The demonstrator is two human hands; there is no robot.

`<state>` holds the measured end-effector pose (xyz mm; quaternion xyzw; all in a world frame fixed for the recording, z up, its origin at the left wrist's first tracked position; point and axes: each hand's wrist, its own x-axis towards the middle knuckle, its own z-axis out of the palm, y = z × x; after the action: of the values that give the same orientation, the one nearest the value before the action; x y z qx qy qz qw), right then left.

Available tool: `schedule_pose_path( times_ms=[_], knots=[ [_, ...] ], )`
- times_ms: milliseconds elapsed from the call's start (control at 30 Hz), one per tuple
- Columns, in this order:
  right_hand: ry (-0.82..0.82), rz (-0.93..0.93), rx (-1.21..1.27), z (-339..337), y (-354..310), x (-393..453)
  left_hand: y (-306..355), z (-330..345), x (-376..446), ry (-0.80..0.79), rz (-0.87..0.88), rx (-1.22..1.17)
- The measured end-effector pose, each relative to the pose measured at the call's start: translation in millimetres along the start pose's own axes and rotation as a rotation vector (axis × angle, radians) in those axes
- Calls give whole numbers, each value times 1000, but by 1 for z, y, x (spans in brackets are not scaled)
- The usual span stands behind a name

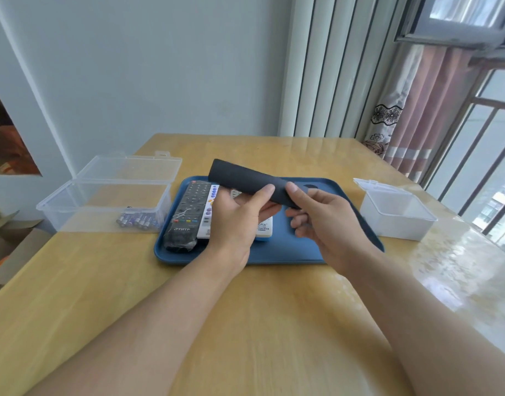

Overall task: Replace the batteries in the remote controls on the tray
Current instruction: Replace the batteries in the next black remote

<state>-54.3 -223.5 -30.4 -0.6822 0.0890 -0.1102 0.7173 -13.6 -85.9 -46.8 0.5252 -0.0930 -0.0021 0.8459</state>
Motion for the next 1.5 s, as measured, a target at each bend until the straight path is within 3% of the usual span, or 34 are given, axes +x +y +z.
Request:
schedule_pose_path(
  times_ms=[267, 867, 1200, 1400, 1500],
  knots=[
    [11, -49, -159, 0, 3, -1, -4, -2, 0, 4, 17, 51],
    [-28, -94, -226, -2, 4, 0, -4, -5, 2, 34, 22, 71],
    [162, -135, -241, -6, 3, 3, -7, 1, -3, 46, 230, 273],
    [137, -121, -251, -10, -2, 4, -1, -1, -5, 133, 401, 386],
    [41, -77, -419, -19, -7, 6, 4, -5, 1, 210, 381, 331]
  ],
)
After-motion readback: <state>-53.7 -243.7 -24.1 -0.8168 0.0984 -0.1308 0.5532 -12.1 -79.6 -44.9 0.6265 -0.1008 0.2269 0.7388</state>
